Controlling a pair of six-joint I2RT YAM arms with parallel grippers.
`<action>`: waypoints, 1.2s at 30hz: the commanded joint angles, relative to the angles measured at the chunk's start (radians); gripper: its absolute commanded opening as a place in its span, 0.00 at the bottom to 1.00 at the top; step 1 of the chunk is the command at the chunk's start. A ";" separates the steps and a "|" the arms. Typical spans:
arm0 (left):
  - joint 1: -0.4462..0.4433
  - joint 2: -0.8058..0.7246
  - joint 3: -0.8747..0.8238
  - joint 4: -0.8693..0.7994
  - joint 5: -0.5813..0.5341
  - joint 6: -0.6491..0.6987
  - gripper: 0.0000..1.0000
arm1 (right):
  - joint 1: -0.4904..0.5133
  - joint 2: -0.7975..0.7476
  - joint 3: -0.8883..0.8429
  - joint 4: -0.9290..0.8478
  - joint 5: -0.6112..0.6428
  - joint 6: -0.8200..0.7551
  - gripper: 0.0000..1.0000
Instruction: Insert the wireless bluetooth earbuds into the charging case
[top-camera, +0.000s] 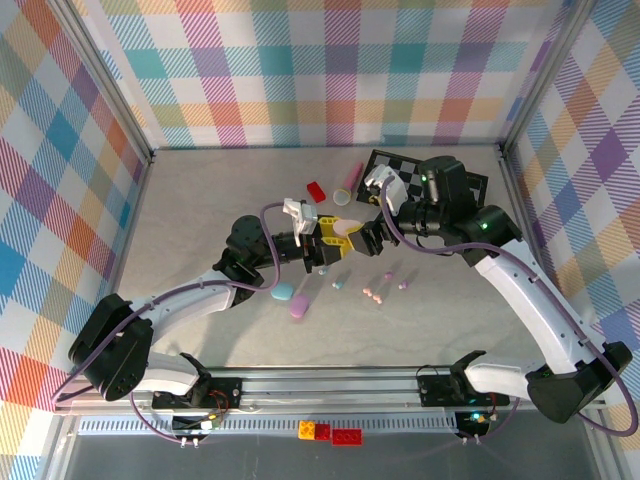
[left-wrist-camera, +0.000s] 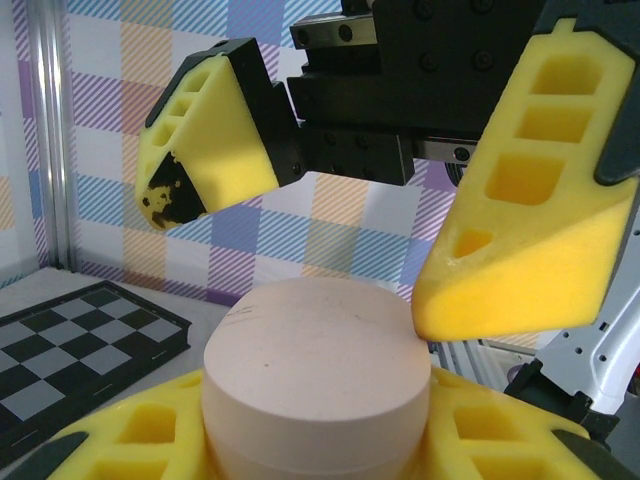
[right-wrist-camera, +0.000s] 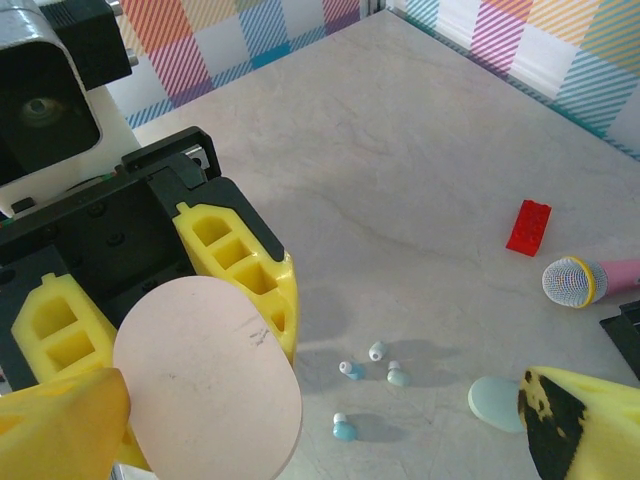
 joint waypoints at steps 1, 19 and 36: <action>-0.005 0.000 0.037 0.038 -0.019 -0.017 0.33 | 0.007 -0.014 0.012 -0.010 -0.031 -0.039 0.99; -0.005 0.000 0.047 0.033 0.033 -0.012 0.33 | 0.010 0.019 0.030 0.030 0.189 0.012 0.99; -0.003 -0.018 0.014 0.037 0.051 0.005 0.33 | 0.009 0.060 0.067 0.149 0.165 0.163 0.99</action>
